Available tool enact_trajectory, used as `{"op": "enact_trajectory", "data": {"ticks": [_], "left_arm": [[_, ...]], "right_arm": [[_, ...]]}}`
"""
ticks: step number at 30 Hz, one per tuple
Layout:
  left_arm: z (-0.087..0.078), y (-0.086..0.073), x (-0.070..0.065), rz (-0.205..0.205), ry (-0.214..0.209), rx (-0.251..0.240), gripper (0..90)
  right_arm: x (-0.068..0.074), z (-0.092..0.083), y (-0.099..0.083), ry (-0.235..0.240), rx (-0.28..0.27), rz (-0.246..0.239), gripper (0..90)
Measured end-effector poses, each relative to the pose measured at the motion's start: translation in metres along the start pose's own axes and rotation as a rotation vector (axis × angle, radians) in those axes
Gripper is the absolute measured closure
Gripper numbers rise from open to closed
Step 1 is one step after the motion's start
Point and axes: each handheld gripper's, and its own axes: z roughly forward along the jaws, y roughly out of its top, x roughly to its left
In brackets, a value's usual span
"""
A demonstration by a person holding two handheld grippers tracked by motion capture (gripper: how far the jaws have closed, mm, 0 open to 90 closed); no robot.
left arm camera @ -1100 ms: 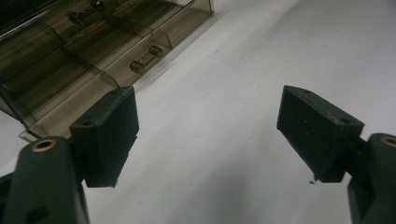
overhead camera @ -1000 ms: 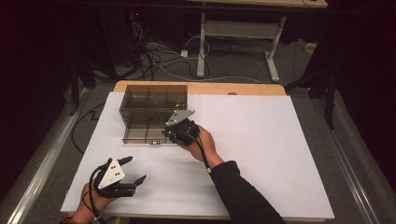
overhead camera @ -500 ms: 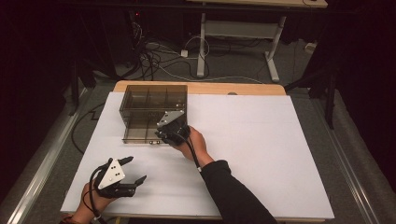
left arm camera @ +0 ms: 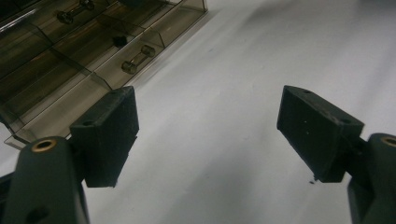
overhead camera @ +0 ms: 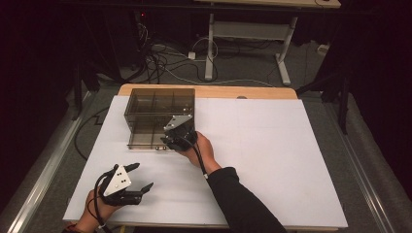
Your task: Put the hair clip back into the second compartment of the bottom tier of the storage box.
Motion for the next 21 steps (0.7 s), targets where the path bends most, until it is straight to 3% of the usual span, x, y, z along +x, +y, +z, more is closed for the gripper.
{"op": "enact_trajectory", "data": {"ticks": [7, 12, 21], "left_arm": [[0.001, -0.001, 0.001, 0.016, 0.005, 0.003, 19.7], [0.001, -0.001, 0.0, 0.005, 0.002, 0.007, 19.7], [0.003, -0.001, -0.001, 0.02, 0.006, 0.014, 19.7]], "right_arm": [[0.0, -0.009, 0.0, -0.001, -0.032, 0.02, 69.8], [0.001, -0.02, -0.002, 0.011, -0.059, 0.015, 68.0], [-0.007, -0.044, -0.015, -0.028, -0.095, 0.043, 65.4]]}}
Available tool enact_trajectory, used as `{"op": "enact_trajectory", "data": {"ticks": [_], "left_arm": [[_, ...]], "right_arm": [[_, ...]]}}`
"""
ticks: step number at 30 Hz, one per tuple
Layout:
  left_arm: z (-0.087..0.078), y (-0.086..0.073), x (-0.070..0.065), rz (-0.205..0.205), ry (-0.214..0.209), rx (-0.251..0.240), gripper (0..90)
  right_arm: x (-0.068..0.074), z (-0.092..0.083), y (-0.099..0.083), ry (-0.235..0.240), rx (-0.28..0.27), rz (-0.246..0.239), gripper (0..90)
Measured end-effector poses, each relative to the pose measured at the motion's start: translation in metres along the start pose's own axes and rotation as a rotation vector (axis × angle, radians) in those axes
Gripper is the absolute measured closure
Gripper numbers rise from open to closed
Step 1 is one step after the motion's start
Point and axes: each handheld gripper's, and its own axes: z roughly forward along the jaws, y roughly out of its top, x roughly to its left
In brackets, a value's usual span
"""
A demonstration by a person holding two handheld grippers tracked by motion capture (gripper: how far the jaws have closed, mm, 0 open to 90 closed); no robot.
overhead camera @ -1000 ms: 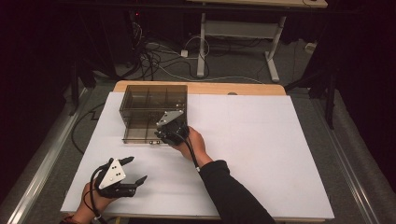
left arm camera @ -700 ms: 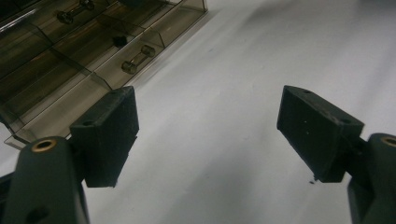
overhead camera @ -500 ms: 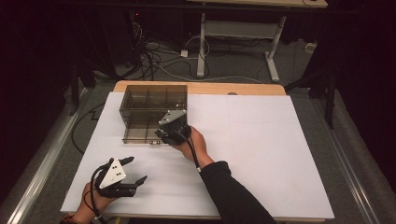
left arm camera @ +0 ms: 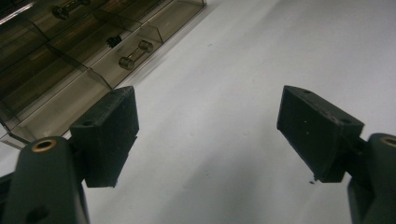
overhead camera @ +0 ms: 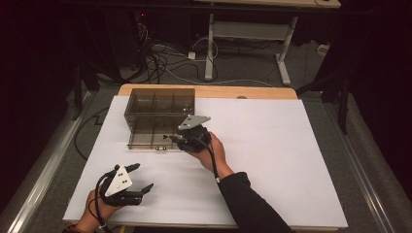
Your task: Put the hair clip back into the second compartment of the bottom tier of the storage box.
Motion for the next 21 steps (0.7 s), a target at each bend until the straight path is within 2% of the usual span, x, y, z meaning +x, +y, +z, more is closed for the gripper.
{"op": "enact_trajectory", "data": {"ticks": [6, 13, 21], "left_arm": [[0.001, 0.0, -0.001, 0.005, 0.0, 0.006, 19.8], [0.002, 0.0, -0.001, 0.009, -0.001, 0.015, 19.7], [0.001, 0.001, -0.001, 0.007, 0.001, 0.004, 19.7]], "right_arm": [[-0.003, -0.017, -0.006, -0.041, -0.007, -0.011, 62.2], [-0.008, -0.043, -0.011, -0.087, -0.036, -0.011, 53.3], [-0.01, -0.075, -0.021, -0.157, -0.066, -0.032, 36.6]]}}
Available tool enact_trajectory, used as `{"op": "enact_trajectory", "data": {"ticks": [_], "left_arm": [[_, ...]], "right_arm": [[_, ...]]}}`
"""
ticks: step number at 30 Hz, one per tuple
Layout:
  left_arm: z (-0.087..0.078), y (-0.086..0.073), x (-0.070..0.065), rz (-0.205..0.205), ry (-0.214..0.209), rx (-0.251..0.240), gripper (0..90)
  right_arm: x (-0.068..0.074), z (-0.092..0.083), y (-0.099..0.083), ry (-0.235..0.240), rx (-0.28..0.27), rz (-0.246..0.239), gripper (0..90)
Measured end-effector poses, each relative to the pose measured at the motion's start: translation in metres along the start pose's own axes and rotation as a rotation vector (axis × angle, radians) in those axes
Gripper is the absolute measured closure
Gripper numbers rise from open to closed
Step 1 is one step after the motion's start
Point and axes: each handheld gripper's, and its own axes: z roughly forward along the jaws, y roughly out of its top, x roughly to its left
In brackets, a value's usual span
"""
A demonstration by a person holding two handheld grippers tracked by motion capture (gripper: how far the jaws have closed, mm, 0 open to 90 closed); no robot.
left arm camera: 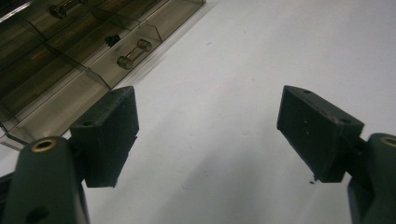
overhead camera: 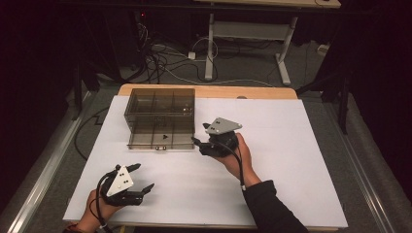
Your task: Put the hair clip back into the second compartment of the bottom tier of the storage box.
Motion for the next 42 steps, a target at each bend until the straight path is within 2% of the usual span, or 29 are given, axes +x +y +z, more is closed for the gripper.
{"op": "enact_trajectory", "data": {"ticks": [4, 7, 15, 21, 33, 36, 42], "left_arm": [[0.001, 0.001, 0.0, 0.001, -0.005, -0.002, 19.7], [0.002, 0.002, 0.0, 0.003, -0.007, -0.004, 19.7], [0.002, 0.002, 0.0, -0.002, -0.014, -0.003, 19.7], [0.004, 0.004, 0.0, 0.001, -0.017, -0.001, 19.7], [0.005, 0.004, -0.001, 0.002, -0.012, 0.005, 19.7], [0.006, 0.004, -0.001, 0.002, -0.013, 0.007, 19.7], [0.006, 0.004, -0.001, 0.004, -0.012, 0.011, 19.7]], "right_arm": [[-0.008, -0.019, -0.005, -0.04, -0.029, 0.011, 29.4], [-0.013, -0.032, -0.01, -0.076, -0.047, -0.005, 26.7], [-0.022, -0.052, -0.026, -0.131, -0.043, 0.016, 20.6], [-0.024, -0.07, -0.042, -0.181, -0.036, 0.016, 19.2], [-0.032, -0.098, -0.07, -0.226, -0.045, 0.041, 18.8], [-0.033, -0.106, -0.077, -0.243, -0.045, 0.024, 18.6], [-0.034, -0.121, -0.087, -0.278, -0.047, 0.03, 17.3]]}}
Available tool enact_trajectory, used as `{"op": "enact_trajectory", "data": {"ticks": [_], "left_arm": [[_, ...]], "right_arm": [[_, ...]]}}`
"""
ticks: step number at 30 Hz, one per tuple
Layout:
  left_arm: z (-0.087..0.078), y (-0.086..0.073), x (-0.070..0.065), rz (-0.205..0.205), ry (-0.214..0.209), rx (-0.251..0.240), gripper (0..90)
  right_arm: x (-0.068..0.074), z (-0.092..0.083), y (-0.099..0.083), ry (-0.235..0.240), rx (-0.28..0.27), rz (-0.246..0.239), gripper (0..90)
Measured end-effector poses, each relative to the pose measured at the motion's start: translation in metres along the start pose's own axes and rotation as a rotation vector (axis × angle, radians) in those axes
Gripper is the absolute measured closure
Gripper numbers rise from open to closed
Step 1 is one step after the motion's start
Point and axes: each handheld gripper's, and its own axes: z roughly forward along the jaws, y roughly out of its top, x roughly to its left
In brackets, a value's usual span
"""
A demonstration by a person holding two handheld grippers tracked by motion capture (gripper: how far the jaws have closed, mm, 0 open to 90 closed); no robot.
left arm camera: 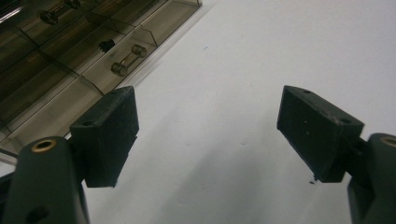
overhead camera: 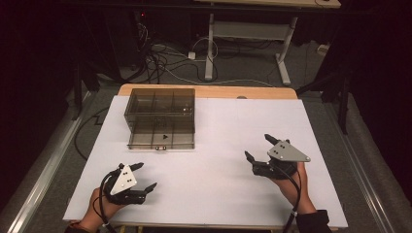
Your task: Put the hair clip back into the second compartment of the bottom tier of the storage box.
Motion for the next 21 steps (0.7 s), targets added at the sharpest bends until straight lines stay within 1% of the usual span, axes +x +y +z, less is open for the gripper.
{"op": "enact_trajectory", "data": {"ticks": [8, 10, 12, 14, 15, 18, 21], "left_arm": [[0.0, 0.0, 0.0, 0.001, -0.002, -0.003, 19.7], [0.0, 0.0, 0.0, 0.002, -0.002, -0.004, 19.7], [0.0, 0.001, 0.0, 0.001, -0.002, -0.006, 19.7], [0.0, 0.001, 0.0, -0.001, -0.005, -0.007, 19.7], [0.0, 0.001, 0.0, 0.002, -0.005, -0.007, 19.7], [0.0, 0.001, 0.0, 0.002, -0.007, -0.009, 19.7], [-0.001, 0.002, 0.0, 0.004, -0.005, -0.012, 19.7]], "right_arm": [[-0.003, -0.017, -0.013, -0.034, 0.012, -0.008, 16.2], [-0.002, -0.021, -0.016, -0.037, 0.008, 0.0, 16.0], [-0.001, -0.024, -0.019, -0.057, 0.011, -0.007, 15.9], [0.001, -0.026, -0.022, -0.088, 0.019, -0.021, 15.8], [0.002, -0.028, -0.025, -0.104, 0.02, -0.036, 15.8], [0.002, -0.033, -0.032, -0.105, 0.01, -0.026, 15.8], [0.001, -0.038, -0.04, -0.117, 0.007, -0.022, 15.7]]}}
